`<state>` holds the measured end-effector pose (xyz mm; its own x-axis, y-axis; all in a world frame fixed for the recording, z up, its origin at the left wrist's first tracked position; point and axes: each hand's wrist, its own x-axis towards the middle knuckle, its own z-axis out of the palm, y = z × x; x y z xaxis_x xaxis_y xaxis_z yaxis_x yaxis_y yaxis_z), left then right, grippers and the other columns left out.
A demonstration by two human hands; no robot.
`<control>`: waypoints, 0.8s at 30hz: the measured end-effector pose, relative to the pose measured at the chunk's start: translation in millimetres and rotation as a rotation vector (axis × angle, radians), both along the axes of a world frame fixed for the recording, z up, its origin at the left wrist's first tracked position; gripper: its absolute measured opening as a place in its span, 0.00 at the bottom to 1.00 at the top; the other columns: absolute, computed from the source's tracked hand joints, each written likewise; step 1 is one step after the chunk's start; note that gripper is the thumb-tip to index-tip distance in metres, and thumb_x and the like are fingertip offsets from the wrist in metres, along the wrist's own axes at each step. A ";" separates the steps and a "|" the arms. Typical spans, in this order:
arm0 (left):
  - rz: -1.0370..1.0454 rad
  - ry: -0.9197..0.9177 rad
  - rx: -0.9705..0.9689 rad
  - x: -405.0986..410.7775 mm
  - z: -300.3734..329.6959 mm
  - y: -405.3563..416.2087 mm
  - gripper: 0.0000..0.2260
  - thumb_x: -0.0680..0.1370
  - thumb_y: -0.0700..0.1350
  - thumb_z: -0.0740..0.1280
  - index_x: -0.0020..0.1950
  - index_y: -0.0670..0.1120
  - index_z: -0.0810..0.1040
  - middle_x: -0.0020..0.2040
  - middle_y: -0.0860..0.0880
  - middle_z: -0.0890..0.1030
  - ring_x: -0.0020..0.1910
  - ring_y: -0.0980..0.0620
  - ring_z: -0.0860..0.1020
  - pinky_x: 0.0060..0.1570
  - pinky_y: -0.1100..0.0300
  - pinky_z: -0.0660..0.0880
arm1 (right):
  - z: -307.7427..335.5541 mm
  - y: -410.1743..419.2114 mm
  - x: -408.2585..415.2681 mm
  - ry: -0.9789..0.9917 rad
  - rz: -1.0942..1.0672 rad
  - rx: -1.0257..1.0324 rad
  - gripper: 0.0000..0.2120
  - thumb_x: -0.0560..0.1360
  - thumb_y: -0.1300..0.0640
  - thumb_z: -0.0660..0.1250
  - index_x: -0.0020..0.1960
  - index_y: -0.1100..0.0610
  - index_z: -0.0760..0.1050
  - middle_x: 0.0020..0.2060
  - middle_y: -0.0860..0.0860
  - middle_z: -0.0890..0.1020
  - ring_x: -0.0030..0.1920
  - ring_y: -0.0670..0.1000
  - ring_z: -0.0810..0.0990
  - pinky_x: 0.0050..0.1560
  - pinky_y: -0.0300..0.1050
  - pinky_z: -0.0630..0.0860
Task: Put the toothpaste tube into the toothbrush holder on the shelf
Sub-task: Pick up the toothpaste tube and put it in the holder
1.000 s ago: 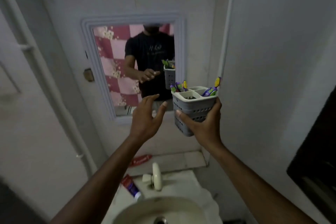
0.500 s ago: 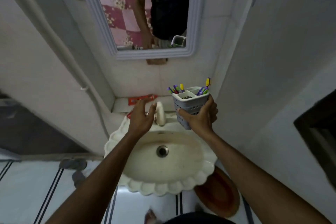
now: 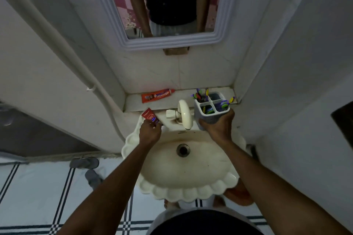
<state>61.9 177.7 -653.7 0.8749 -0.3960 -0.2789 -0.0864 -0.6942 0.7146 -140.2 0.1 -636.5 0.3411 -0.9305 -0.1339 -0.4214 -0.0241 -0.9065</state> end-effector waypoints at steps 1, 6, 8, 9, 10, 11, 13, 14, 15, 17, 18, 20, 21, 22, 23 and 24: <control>0.007 0.026 0.040 6.7 -5.4 -2.6 0.16 0.82 0.50 0.71 0.63 0.40 0.83 0.55 0.44 0.86 0.54 0.43 0.84 0.54 0.52 0.79 | -5.1 2.0 -0.2 0.012 0.000 0.004 0.55 0.62 0.60 0.92 0.76 0.65 0.59 0.71 0.52 0.72 0.68 0.51 0.78 0.64 0.28 0.76; 0.046 0.123 0.166 26.0 -22.3 -9.7 0.21 0.77 0.61 0.75 0.56 0.44 0.80 0.48 0.44 0.86 0.45 0.42 0.87 0.45 0.49 0.87 | -22.2 14.5 -4.7 0.034 -0.049 0.051 0.64 0.60 0.48 0.93 0.80 0.60 0.53 0.77 0.53 0.71 0.72 0.55 0.79 0.73 0.57 0.80; 0.077 0.180 0.116 29.4 -24.7 -14.4 0.20 0.77 0.59 0.76 0.53 0.42 0.80 0.45 0.44 0.86 0.41 0.43 0.87 0.44 0.48 0.87 | -21.6 18.5 -5.0 0.017 -0.055 0.068 0.71 0.55 0.37 0.92 0.81 0.59 0.52 0.79 0.54 0.70 0.75 0.54 0.78 0.74 0.54 0.79; 0.123 0.231 0.057 30.8 -24.6 -16.5 0.20 0.77 0.56 0.76 0.54 0.40 0.81 0.45 0.43 0.87 0.40 0.43 0.87 0.45 0.46 0.87 | -20.4 19.3 -4.9 -0.002 -0.061 0.075 0.74 0.53 0.31 0.90 0.82 0.57 0.52 0.79 0.54 0.70 0.75 0.53 0.78 0.73 0.51 0.79; 0.173 0.295 -0.006 32.3 -23.8 -17.9 0.19 0.78 0.53 0.75 0.56 0.38 0.81 0.46 0.42 0.87 0.40 0.43 0.87 0.44 0.46 0.87 | -19.5 19.9 -4.9 -0.020 -0.060 0.081 0.74 0.51 0.27 0.88 0.82 0.56 0.52 0.78 0.53 0.69 0.74 0.51 0.78 0.72 0.46 0.79; 0.210 0.335 -0.048 34.5 -22.3 -17.1 0.17 0.80 0.51 0.75 0.57 0.37 0.81 0.47 0.41 0.87 0.41 0.42 0.88 0.43 0.48 0.87 | -18.5 20.6 -4.9 -0.033 -0.050 0.091 0.74 0.51 0.26 0.87 0.81 0.55 0.53 0.77 0.52 0.69 0.73 0.50 0.78 0.69 0.38 0.79; 0.205 0.304 -0.034 38.2 -18.5 -15.5 0.19 0.80 0.53 0.75 0.62 0.38 0.81 0.48 0.42 0.86 0.42 0.43 0.88 0.43 0.49 0.87 | -17.1 17.6 -6.7 -0.048 -0.011 0.093 0.68 0.56 0.32 0.89 0.81 0.57 0.55 0.74 0.49 0.67 0.70 0.47 0.77 0.59 0.21 0.74; 0.191 0.281 -0.021 39.5 -18.2 -14.5 0.24 0.79 0.56 0.76 0.65 0.39 0.79 0.48 0.43 0.86 0.41 0.43 0.88 0.41 0.49 0.88 | -18.1 15.1 -9.1 -0.047 0.009 0.098 0.66 0.59 0.36 0.90 0.81 0.58 0.55 0.73 0.49 0.66 0.70 0.46 0.76 0.55 0.18 0.72; 0.194 0.274 -0.007 39.8 -17.4 -15.1 0.28 0.77 0.58 0.77 0.67 0.40 0.77 0.47 0.43 0.85 0.38 0.44 0.89 0.39 0.49 0.88 | -17.5 12.6 -12.0 -0.041 0.018 0.094 0.63 0.61 0.40 0.91 0.81 0.58 0.55 0.72 0.49 0.65 0.69 0.46 0.75 0.54 0.17 0.71; 0.210 0.279 0.018 39.8 -14.8 -19.8 0.31 0.74 0.61 0.79 0.66 0.41 0.75 0.44 0.43 0.84 0.34 0.45 0.88 0.39 0.48 0.88 | -14.7 8.0 -14.0 -0.023 0.011 0.070 0.61 0.63 0.41 0.91 0.80 0.58 0.56 0.72 0.49 0.65 0.69 0.45 0.75 0.60 0.25 0.75; 0.217 0.279 0.021 37.7 -11.4 -22.8 0.30 0.74 0.60 0.80 0.64 0.42 0.74 0.42 0.44 0.83 0.34 0.44 0.88 0.42 0.47 0.88 | -13.0 6.5 -14.2 -0.019 0.009 0.072 0.61 0.63 0.41 0.91 0.80 0.58 0.56 0.72 0.48 0.65 0.69 0.46 0.75 0.63 0.31 0.76; 0.228 0.281 0.011 33.6 -6.3 -29.2 0.26 0.75 0.58 0.80 0.60 0.43 0.73 0.40 0.46 0.80 0.38 0.43 0.88 0.48 0.45 0.88 | -10.8 3.5 -14.2 -0.022 0.002 0.092 0.61 0.63 0.41 0.91 0.81 0.57 0.56 0.73 0.49 0.67 0.70 0.47 0.76 0.61 0.31 0.75; 0.226 0.282 0.014 31.1 -4.0 -30.9 0.24 0.76 0.57 0.79 0.58 0.44 0.73 0.40 0.47 0.80 0.41 0.41 0.89 0.51 0.45 0.87 | -10.5 2.4 -14.5 -0.027 -0.002 0.100 0.61 0.63 0.41 0.91 0.81 0.57 0.56 0.74 0.50 0.68 0.70 0.48 0.77 0.59 0.29 0.74; 0.220 0.283 0.025 28.4 -3.7 -31.8 0.22 0.76 0.56 0.79 0.57 0.43 0.74 0.40 0.46 0.81 0.43 0.41 0.89 0.53 0.45 0.87 | -10.3 1.4 -15.0 -0.031 -0.003 0.106 0.61 0.62 0.40 0.91 0.80 0.57 0.56 0.74 0.51 0.69 0.70 0.49 0.77 0.58 0.28 0.73; 0.217 0.283 0.033 27.4 -4.5 -32.1 0.21 0.77 0.55 0.78 0.57 0.43 0.75 0.41 0.45 0.82 0.44 0.40 0.89 0.55 0.46 0.87 | -9.2 1.4 -15.8 -0.033 -0.003 0.110 0.62 0.62 0.40 0.91 0.80 0.57 0.56 0.75 0.51 0.69 0.71 0.50 0.77 0.57 0.27 0.73; 0.216 0.290 0.035 27.1 -6.0 -32.6 0.20 0.77 0.54 0.78 0.58 0.42 0.76 0.43 0.43 0.83 0.46 0.40 0.89 0.55 0.46 0.86 | -8.0 1.2 -16.6 -0.032 -0.002 0.109 0.62 0.62 0.39 0.91 0.80 0.57 0.56 0.75 0.52 0.69 0.71 0.50 0.77 0.58 0.26 0.72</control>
